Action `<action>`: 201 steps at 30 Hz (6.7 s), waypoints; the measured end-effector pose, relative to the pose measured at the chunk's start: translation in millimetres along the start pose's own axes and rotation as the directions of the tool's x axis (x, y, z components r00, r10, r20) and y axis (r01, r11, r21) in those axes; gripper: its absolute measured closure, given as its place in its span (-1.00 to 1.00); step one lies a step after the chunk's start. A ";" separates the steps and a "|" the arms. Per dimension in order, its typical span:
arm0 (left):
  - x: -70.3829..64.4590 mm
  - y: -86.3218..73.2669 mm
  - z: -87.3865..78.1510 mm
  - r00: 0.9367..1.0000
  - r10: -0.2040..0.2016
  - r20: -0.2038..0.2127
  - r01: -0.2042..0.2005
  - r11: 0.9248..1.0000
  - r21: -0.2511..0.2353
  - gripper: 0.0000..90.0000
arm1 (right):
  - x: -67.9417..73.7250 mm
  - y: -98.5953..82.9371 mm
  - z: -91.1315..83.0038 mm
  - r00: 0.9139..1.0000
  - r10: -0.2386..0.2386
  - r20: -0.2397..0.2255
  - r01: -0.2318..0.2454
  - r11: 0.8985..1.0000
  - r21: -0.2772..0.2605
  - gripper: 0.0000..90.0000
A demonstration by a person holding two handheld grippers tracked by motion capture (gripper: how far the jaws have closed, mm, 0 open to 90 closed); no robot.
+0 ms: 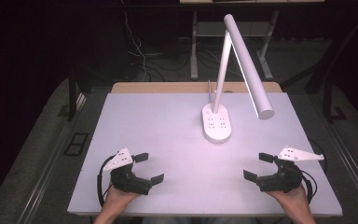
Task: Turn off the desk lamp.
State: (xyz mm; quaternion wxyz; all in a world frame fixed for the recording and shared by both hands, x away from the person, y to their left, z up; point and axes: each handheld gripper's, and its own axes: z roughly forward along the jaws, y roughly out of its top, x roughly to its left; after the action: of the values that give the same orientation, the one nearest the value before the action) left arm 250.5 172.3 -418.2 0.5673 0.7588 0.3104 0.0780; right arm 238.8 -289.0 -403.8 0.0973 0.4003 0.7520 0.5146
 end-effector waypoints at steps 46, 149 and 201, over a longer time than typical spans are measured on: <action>0.9 -0.7 -0.2 1.000 -0.007 0.002 0.007 1.000 0.005 -1.00 | -4.5 20.7 0.9 0.996 0.071 -0.051 -0.065 0.992 0.105 -0.98; 1.6 -0.6 -2.5 1.000 -0.008 0.014 0.008 1.000 -0.003 -1.00 | -85.0 145.0 111.5 0.999 0.052 -0.015 -0.049 0.984 0.169 -0.97; 2.7 -0.5 -2.3 1.000 -0.004 0.017 0.004 1.000 0.002 -1.00 | -143.1 135.4 182.6 0.978 0.167 0.125 -0.193 0.952 0.237 1.00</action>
State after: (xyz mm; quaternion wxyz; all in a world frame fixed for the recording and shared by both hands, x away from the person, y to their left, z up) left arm 251.4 175.8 -418.5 0.5693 0.7593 0.3073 0.0699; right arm 503.1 -242.1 -408.9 0.0380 0.5021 0.7647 0.4021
